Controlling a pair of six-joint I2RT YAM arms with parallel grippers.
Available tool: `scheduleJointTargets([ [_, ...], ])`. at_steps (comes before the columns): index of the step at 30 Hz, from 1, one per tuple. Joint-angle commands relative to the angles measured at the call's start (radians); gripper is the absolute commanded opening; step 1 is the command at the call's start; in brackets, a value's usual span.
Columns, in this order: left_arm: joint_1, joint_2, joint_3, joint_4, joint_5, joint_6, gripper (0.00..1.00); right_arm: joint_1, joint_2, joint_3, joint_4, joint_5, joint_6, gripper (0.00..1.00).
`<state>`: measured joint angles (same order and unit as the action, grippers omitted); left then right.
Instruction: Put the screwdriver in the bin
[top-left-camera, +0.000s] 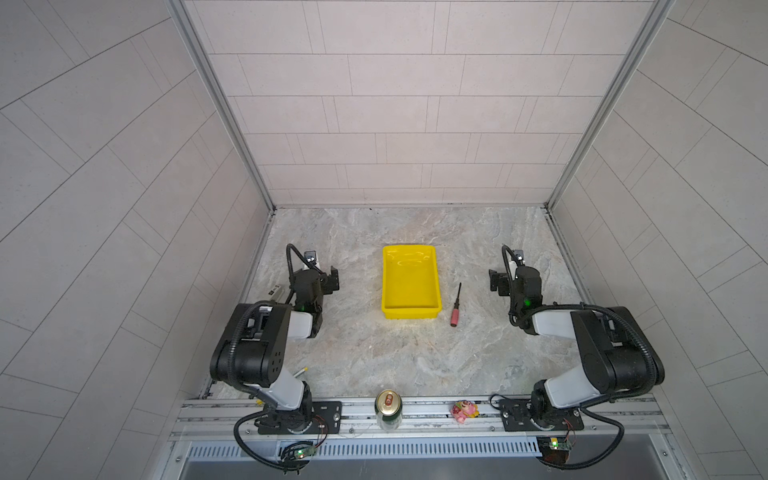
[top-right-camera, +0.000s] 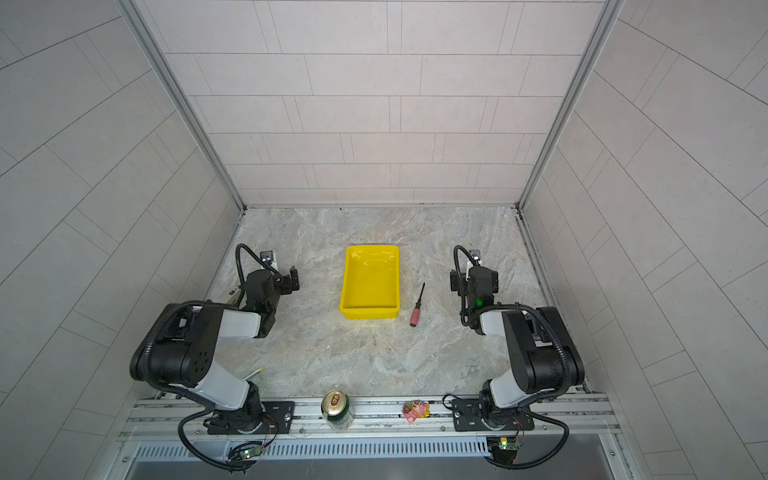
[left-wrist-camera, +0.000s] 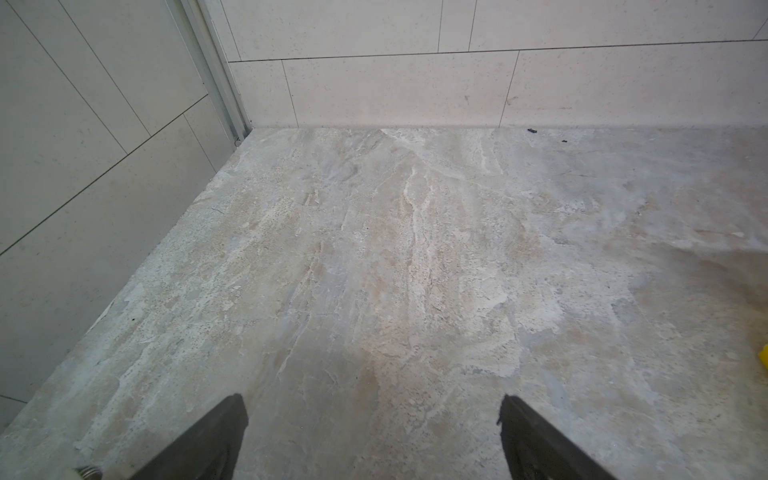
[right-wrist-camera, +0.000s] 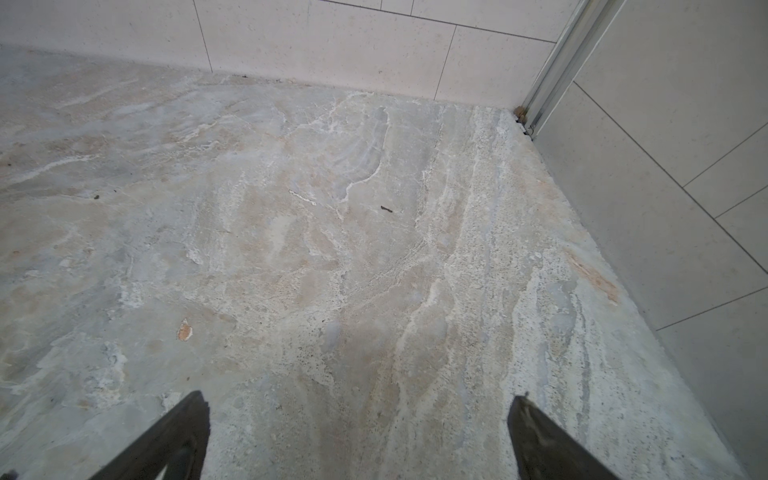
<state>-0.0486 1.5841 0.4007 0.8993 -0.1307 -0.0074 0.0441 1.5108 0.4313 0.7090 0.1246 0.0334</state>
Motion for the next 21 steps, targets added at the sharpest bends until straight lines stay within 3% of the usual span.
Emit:
scheduleJointTargets([
  [1,0.001,0.007,0.015,-0.003,0.006,0.007,1.0,-0.003,0.0,0.009,-0.001,0.012,0.001,1.0],
  [10,-0.005,0.0,0.002,0.015,-0.01,0.01,1.0,0.0,-0.006,-0.001,0.007,0.011,-0.004,1.0],
  [13,-0.049,-0.035,0.01,-0.015,-0.155,0.017,1.0,0.002,-0.01,0.009,-0.004,0.031,0.0,1.0],
  [15,-0.073,-0.12,0.046,-0.144,-0.258,0.014,1.0,0.008,-0.05,0.042,-0.086,0.067,0.007,1.0],
  [18,-0.079,-0.295,0.116,-0.406,-0.23,-0.021,1.0,-0.003,-0.135,0.204,-0.446,0.126,0.112,1.0],
  [21,-0.078,-0.47,0.243,-0.76,-0.183,-0.168,1.0,-0.003,-0.192,0.232,-0.506,0.106,0.192,1.0],
])
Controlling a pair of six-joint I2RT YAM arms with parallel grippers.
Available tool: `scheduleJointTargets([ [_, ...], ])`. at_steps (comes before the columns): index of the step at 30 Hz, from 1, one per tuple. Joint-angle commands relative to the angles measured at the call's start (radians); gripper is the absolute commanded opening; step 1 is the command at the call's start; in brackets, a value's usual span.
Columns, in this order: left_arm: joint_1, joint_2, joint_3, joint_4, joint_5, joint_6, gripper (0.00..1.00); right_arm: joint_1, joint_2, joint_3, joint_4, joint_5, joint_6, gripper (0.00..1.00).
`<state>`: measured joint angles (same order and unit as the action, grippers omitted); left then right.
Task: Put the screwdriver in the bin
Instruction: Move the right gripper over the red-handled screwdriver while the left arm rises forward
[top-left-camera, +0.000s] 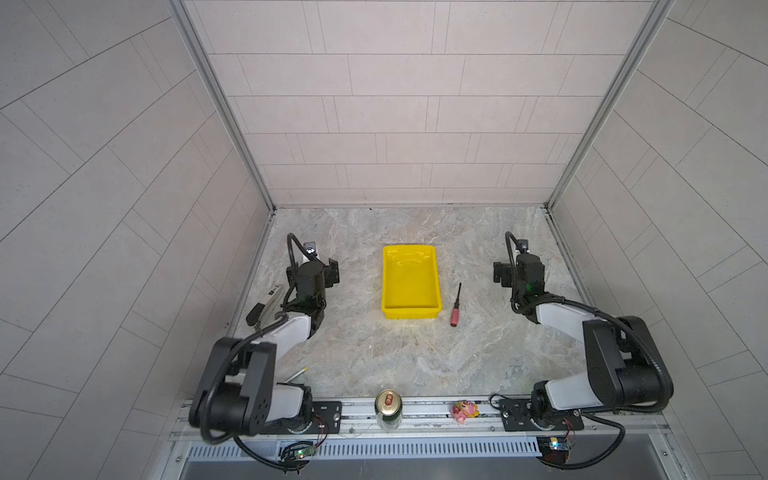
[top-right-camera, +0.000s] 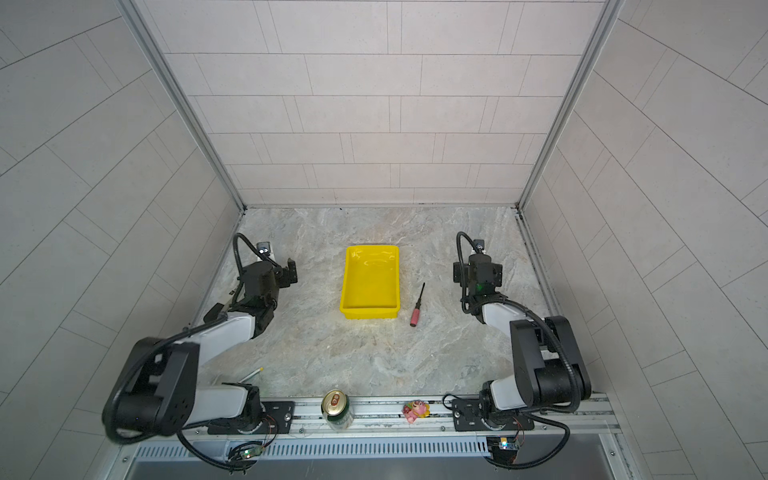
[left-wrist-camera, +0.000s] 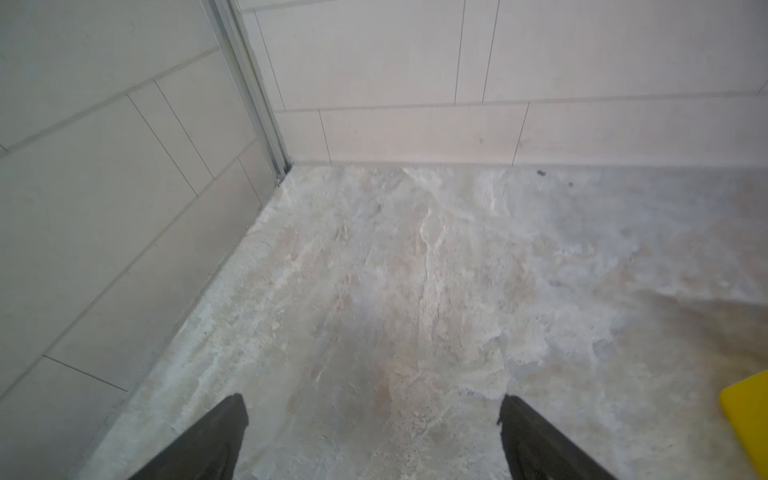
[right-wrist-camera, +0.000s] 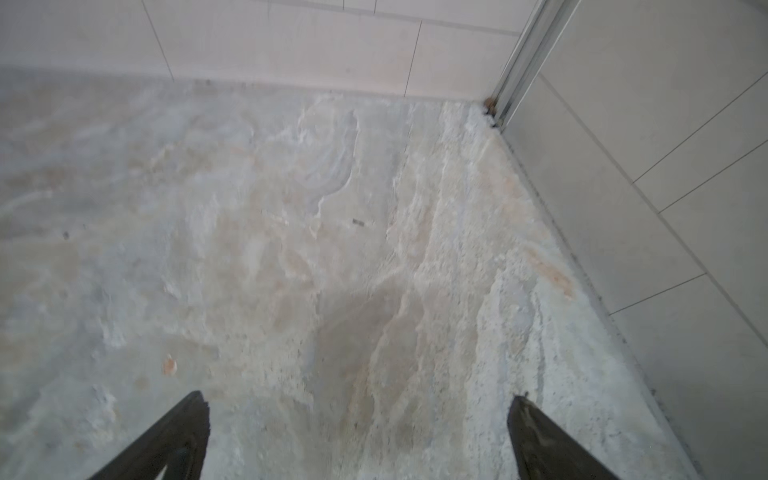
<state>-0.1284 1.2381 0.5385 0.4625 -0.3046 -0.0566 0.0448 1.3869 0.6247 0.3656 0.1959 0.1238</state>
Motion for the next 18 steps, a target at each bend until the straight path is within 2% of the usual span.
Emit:
scheduleJointTargets([
  [1,0.001,-0.173,0.161,-0.462,0.009,-0.161,1.0,-0.001,-0.08,0.059,-0.203,0.008,0.129,1.0],
  [5,0.002,-0.29,0.353,-0.882,0.127,-0.196,1.0,0.065,-0.099,0.174,-0.408,-0.047,0.19,1.0],
  [7,0.003,-0.317,0.386,-0.992,0.201,-0.182,1.0,0.117,-0.111,0.197,-0.448,-0.038,0.218,1.0],
  [10,0.002,-0.343,0.331,-1.039,0.298,-0.179,1.0,0.175,-0.11,0.226,-0.477,-0.053,0.286,1.0],
  [11,0.001,-0.344,0.318,-1.051,0.29,-0.232,1.0,0.195,-0.102,0.255,-0.519,-0.053,0.297,1.0],
  [13,-0.009,-0.328,0.324,-1.046,0.328,-0.243,1.0,0.233,-0.086,0.328,-0.643,-0.012,0.322,1.0],
  [16,-0.028,-0.286,0.356,-1.1,0.236,-0.215,1.0,0.282,-0.079,0.428,-0.839,0.063,0.349,1.0],
  [18,-0.032,-0.273,0.359,-1.103,0.212,-0.213,1.0,0.301,-0.086,0.443,-0.898,0.048,0.358,1.0],
])
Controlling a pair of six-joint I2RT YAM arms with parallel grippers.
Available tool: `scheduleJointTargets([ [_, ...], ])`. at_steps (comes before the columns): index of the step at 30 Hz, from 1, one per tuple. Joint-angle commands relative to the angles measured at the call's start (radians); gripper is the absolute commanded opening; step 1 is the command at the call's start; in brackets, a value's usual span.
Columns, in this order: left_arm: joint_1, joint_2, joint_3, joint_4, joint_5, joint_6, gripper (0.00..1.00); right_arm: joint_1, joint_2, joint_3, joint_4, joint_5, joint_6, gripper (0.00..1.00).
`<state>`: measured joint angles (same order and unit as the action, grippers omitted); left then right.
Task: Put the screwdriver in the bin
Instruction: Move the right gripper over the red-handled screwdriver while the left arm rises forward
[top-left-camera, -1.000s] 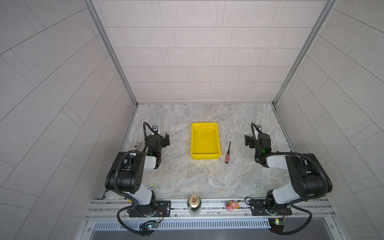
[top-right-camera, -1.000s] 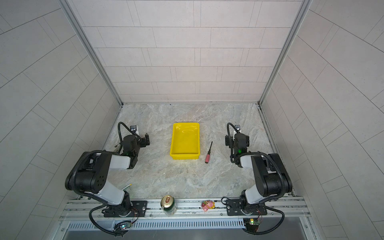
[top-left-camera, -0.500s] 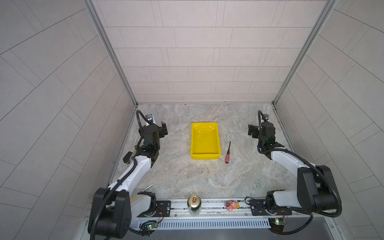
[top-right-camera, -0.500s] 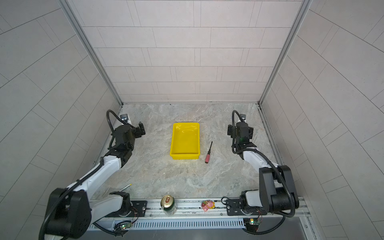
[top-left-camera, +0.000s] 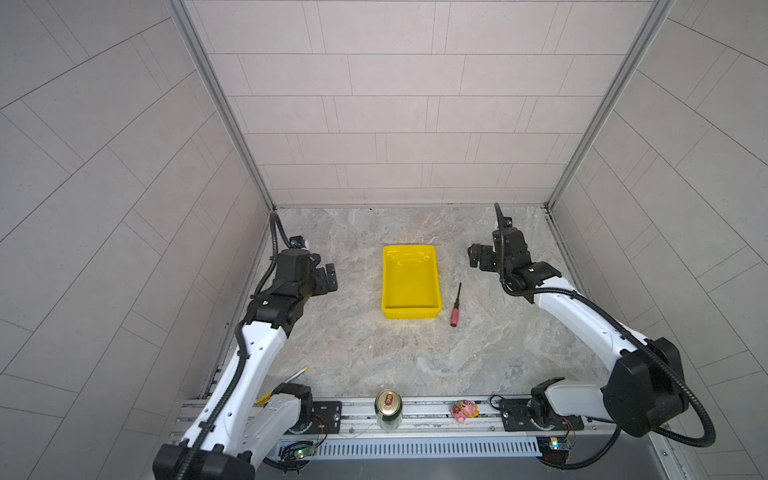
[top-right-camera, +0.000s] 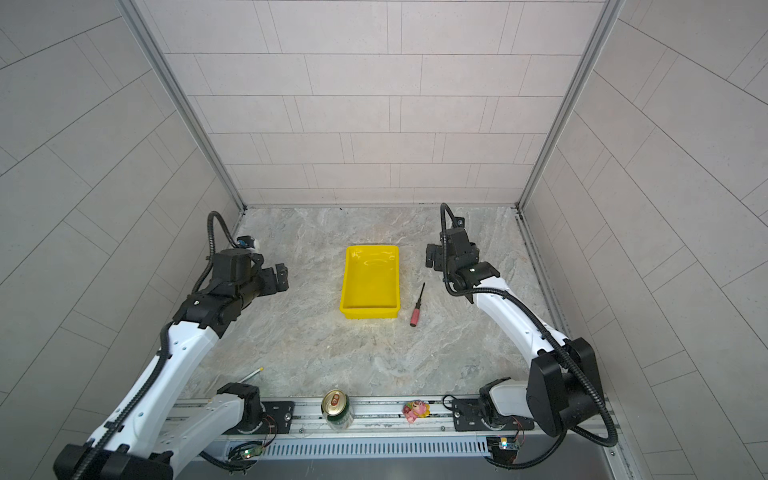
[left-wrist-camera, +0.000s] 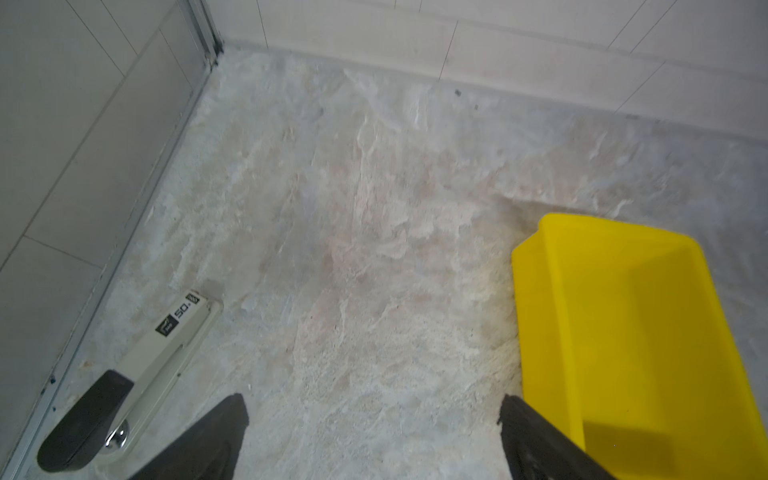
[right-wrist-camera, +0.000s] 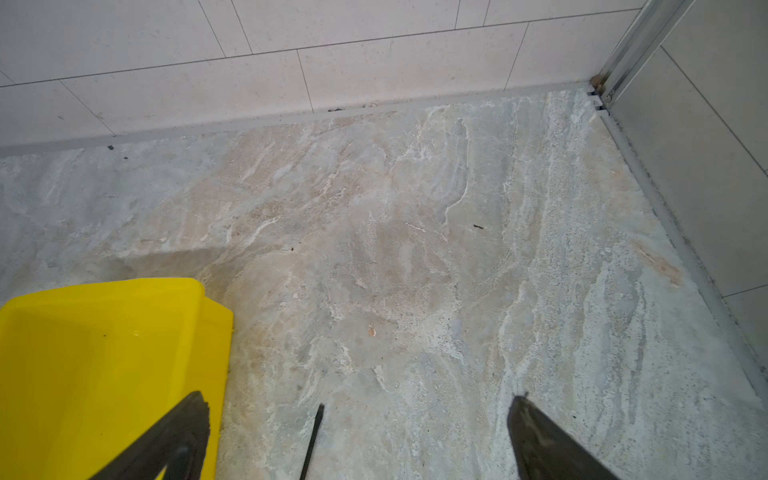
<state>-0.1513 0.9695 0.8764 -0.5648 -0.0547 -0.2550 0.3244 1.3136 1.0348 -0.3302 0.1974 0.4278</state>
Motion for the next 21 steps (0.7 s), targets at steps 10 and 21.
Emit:
scheduleJointTargets([
  [10,-0.136,0.05,0.028,-0.128,-0.3,0.02,1.0,0.084,-0.036,-0.065,-0.298,-0.056,0.148,0.98],
  [21,-0.294,0.057,0.034,-0.177,-0.504,0.018,1.0,0.178,0.025,-0.176,-0.234,-0.094,0.26,0.91],
])
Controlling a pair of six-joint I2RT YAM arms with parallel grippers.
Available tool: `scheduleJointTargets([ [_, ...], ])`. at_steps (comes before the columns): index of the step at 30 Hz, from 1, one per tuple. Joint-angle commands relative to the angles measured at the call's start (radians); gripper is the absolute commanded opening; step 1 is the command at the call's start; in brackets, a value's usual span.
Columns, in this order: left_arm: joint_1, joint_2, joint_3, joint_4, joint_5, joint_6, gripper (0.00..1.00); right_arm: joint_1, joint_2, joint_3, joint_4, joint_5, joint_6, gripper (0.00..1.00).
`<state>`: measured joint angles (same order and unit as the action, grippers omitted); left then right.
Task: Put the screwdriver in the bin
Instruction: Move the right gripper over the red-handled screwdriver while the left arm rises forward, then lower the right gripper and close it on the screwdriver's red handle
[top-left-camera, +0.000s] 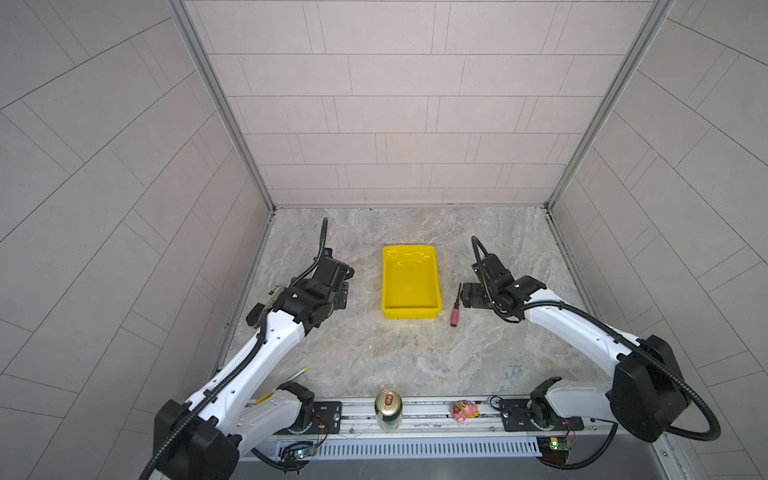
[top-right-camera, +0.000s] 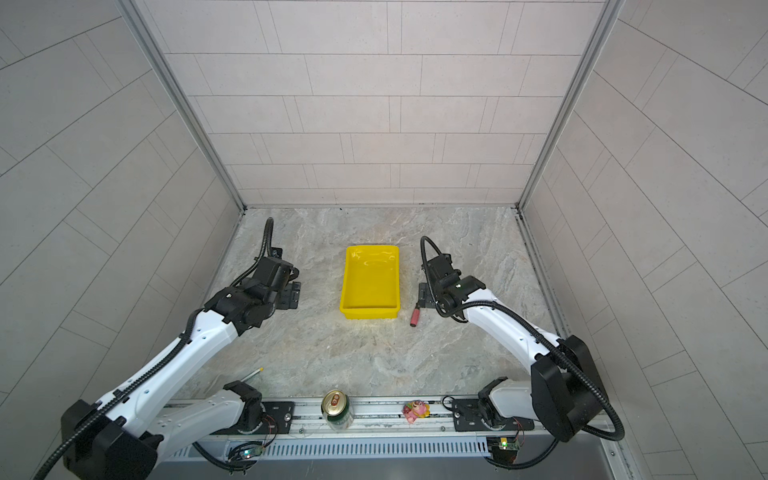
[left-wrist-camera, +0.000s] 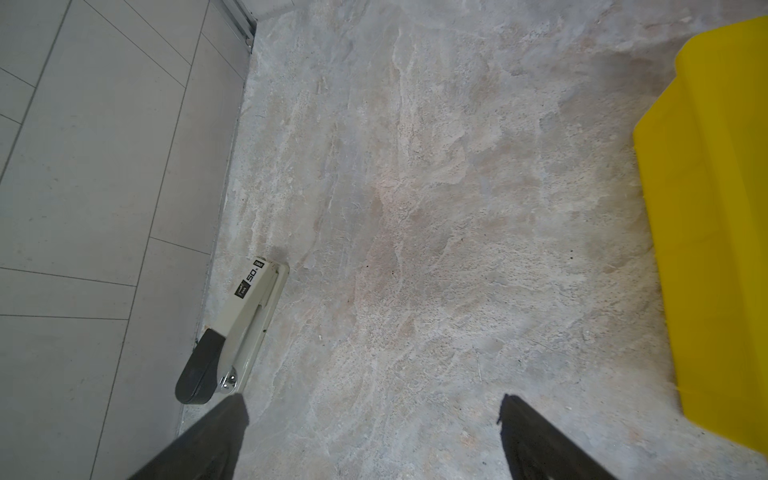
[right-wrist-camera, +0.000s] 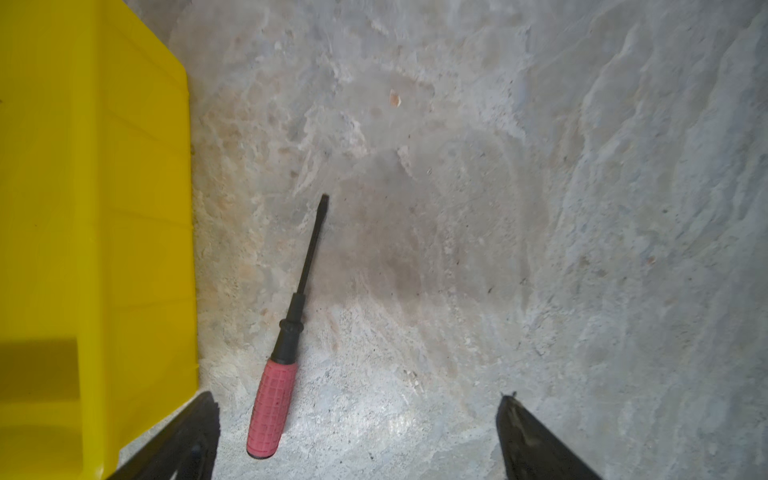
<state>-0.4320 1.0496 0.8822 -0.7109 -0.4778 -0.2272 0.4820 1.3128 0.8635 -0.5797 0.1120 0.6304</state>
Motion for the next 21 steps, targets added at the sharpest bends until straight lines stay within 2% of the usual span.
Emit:
scheduleJointTargets([
  [1,-0.017,-0.03,0.026,-0.028,-0.082,-0.01,1.0,0.036,0.04,0.001,0.015,-0.003,0.061,0.9],
  [9,-0.019,-0.037,0.025,-0.014,-0.043,-0.003,1.0,0.125,0.124,0.003,0.055,0.044,0.162,0.86],
  [14,-0.02,-0.043,0.026,-0.012,-0.034,-0.005,1.0,0.144,0.192,0.027,0.046,0.05,0.215,0.82],
  [21,-0.017,-0.028,0.038,-0.013,-0.018,-0.01,1.0,0.155,0.206,0.009,0.075,0.089,0.307,0.65],
])
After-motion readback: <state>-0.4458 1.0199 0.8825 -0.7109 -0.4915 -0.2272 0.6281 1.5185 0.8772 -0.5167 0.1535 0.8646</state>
